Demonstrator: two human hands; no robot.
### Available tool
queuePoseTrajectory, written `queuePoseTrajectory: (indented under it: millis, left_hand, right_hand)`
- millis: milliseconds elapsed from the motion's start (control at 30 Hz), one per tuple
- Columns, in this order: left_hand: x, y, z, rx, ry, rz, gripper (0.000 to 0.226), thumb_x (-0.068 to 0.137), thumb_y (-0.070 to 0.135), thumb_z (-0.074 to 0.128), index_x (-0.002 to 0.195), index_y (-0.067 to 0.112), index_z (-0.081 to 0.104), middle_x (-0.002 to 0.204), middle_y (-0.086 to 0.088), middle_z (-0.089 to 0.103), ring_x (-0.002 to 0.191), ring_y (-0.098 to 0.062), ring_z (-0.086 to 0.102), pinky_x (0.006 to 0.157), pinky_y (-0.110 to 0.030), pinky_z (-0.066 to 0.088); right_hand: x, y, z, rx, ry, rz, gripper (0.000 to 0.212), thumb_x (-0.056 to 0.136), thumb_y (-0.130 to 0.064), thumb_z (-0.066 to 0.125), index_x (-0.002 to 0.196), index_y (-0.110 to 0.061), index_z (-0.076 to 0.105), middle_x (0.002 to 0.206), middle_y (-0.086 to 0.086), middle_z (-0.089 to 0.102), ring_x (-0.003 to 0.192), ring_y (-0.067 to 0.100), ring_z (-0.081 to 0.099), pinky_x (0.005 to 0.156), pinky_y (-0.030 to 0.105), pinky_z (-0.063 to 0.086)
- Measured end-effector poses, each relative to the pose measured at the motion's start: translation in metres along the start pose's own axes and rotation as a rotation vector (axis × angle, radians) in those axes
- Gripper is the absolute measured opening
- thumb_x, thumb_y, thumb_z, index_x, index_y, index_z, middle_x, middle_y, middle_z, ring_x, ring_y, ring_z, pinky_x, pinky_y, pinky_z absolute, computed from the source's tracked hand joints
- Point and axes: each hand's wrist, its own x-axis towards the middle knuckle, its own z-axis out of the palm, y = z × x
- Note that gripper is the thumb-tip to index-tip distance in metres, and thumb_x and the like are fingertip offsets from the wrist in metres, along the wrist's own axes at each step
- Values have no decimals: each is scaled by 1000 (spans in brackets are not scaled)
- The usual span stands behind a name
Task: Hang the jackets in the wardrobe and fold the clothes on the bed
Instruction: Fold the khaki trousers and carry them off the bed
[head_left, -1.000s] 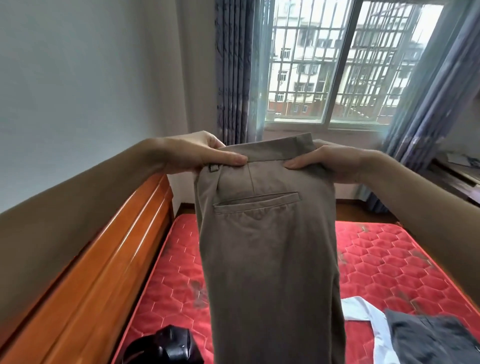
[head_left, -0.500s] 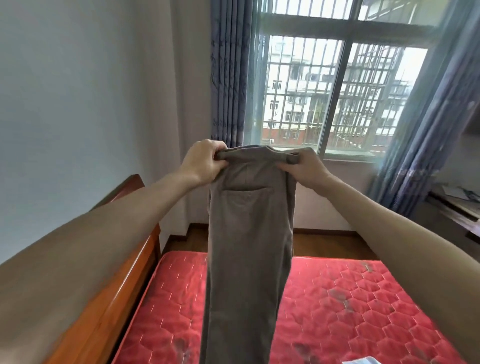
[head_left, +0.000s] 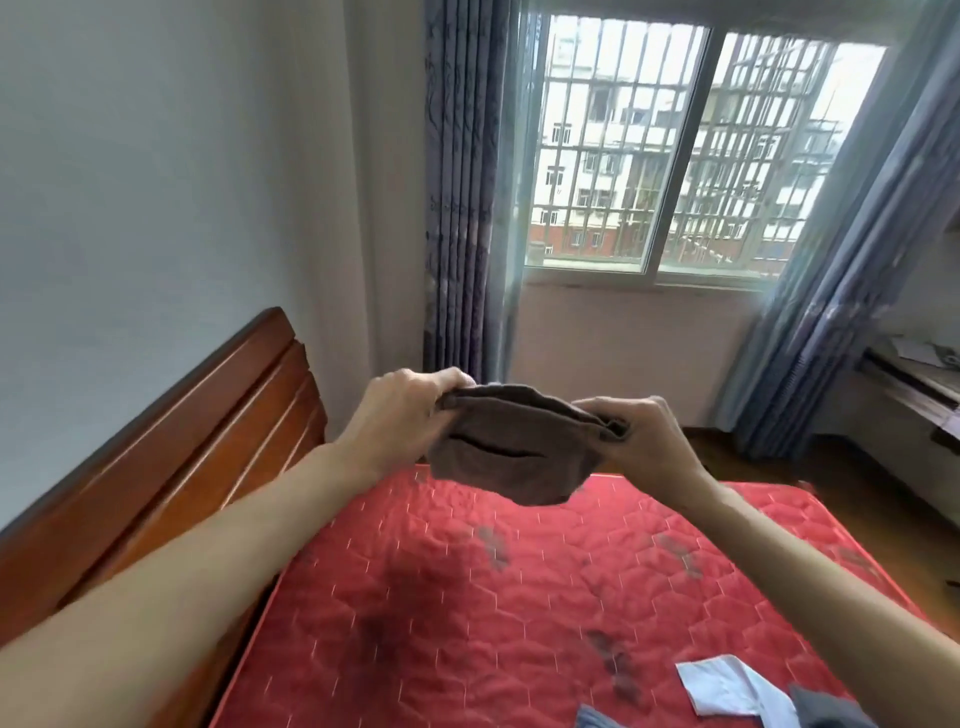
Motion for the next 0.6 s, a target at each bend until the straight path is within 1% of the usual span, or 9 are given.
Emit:
queuePoseTrajectory:
  millis: [100, 200, 267, 333, 367, 433, 500, 567, 600]
  left_hand:
    - [-90, -13, 76, -63, -112, -9, 36, 90, 28, 68, 126, 36, 67, 105, 6, 79, 98, -19, 75, 79, -37, 59]
    - [-201, -26, 166, -186, -215, -24, 43, 85, 10, 74, 122, 31, 69, 114, 9, 78, 106, -11, 73, 89, -26, 56]
    - [-281, -27, 226, -239, -266, -48, 49, 80, 4, 76, 119, 31, 66, 114, 12, 77, 106, -7, 72, 90, -20, 55]
    - [-364, -24, 282, -252, -341, -71, 47, 79, 6, 69, 119, 30, 69, 113, 10, 78, 103, -6, 73, 89, -19, 57]
    - [-402, -22, 306, -244, -392, -87, 43, 80, 9, 61, 117, 29, 73, 112, 9, 79, 101, -7, 75, 87, -19, 58]
    - [-474, -17, 349, -218, -477, -120, 46, 78, 14, 51, 110, 27, 80, 109, 10, 80, 97, -6, 76, 86, -17, 57]
    - [-535, -7, 378, -211, -552, -147, 43, 73, 9, 62, 108, 26, 82, 109, 10, 79, 97, -5, 76, 86, -16, 56]
    - [-586, 4, 397, -226, -587, -118, 53, 57, 3, 86, 107, 24, 82, 110, 9, 79, 98, -6, 76, 86, -18, 57]
    - [-604, 11, 403, -227, -610, -102, 56, 53, 3, 89, 105, 22, 82, 110, 8, 80, 99, -6, 76, 86, -18, 57]
  right_hand:
    - [-84, 39, 60, -106, -108, -9, 15, 85, -29, 69, 100, -31, 73, 81, -17, 70, 72, 5, 67, 61, 33, 52]
    - [-185, 86, 134, -161, -271, 26, 18, 86, -29, 66, 104, -31, 64, 91, -13, 66, 78, 14, 70, 59, 32, 52]
    - [-260, 113, 185, -169, -376, 66, 15, 87, -31, 64, 100, -31, 56, 94, -12, 59, 75, 16, 69, 53, 30, 47]
    - [-332, 133, 233, -196, -480, 101, 21, 87, -26, 66, 96, -31, 48, 98, -10, 50, 75, 16, 68, 50, 31, 42]
    - [-366, 140, 255, -219, -563, 131, 21, 89, -23, 64, 99, -31, 46, 104, -10, 48, 82, 17, 68, 52, 32, 44]
    - [-428, 147, 287, -270, -723, 188, 21, 96, -21, 52, 114, -31, 48, 123, -11, 48, 109, 18, 63, 69, 37, 52]
    - [-486, 150, 313, -288, -816, 220, 32, 97, -20, 46, 128, -26, 50, 140, -8, 50, 123, 19, 59, 81, 35, 57]
    - [-540, 149, 333, -263, -806, 217, 34, 86, -23, 45, 115, -23, 62, 133, -7, 61, 113, 13, 68, 67, 23, 59]
    - [-567, 148, 341, -253, -786, 219, 31, 81, -26, 44, 105, -24, 63, 126, -8, 65, 108, 10, 71, 59, 18, 57]
